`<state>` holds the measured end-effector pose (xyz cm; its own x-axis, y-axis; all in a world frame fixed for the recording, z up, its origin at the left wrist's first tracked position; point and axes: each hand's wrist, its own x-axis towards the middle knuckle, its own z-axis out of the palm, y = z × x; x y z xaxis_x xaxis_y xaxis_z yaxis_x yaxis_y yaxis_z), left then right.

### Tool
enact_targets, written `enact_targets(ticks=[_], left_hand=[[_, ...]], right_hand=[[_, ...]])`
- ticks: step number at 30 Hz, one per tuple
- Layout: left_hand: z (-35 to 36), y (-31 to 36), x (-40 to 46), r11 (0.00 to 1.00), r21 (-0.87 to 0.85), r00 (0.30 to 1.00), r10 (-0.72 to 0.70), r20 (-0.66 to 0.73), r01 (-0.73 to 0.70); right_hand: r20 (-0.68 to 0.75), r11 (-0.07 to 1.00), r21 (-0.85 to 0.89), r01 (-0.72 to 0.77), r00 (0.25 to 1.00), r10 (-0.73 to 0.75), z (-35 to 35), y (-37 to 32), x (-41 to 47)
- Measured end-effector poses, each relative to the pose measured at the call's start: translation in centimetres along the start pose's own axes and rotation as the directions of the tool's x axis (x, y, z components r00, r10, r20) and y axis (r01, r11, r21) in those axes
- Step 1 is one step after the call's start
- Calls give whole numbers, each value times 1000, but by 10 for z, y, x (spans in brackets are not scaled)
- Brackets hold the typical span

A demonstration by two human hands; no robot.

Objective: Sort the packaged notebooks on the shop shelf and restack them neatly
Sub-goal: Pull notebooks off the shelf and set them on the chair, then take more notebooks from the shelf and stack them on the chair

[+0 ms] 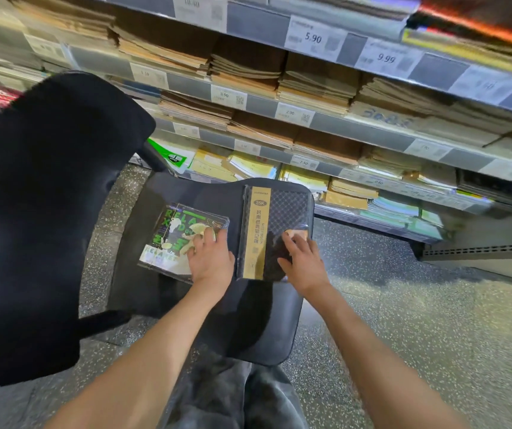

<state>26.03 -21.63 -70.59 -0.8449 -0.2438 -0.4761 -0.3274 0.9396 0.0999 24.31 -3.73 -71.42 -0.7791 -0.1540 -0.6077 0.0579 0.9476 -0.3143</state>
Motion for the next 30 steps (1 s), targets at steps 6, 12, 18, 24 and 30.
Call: enact_targets(ticks=[6,12,18,24,30], left_hand=[[-45,16,-10,983,-75,986,164,-25,-165],[-120,40,-22,959,-111,965,255,-65,-261],[-211,71,-38,904,-132,908,385,-167,-407],[-312,102,-55,892,-73,885,428,-185,-447],[-412,123,-71,879,-5,859,464,-218,-476]], right_hand=[[-85,995,26,98,992,-96,-37,-11,-18],[-181,986,26,163,971,-156,-104,-32,-52],[-309,970,-8,241,922,-232,-188,-52,-90],[-383,957,-65,282,879,-285,-280,-74,-129],[-458,950,-180,255,833,-310,-370,-99,-161]])
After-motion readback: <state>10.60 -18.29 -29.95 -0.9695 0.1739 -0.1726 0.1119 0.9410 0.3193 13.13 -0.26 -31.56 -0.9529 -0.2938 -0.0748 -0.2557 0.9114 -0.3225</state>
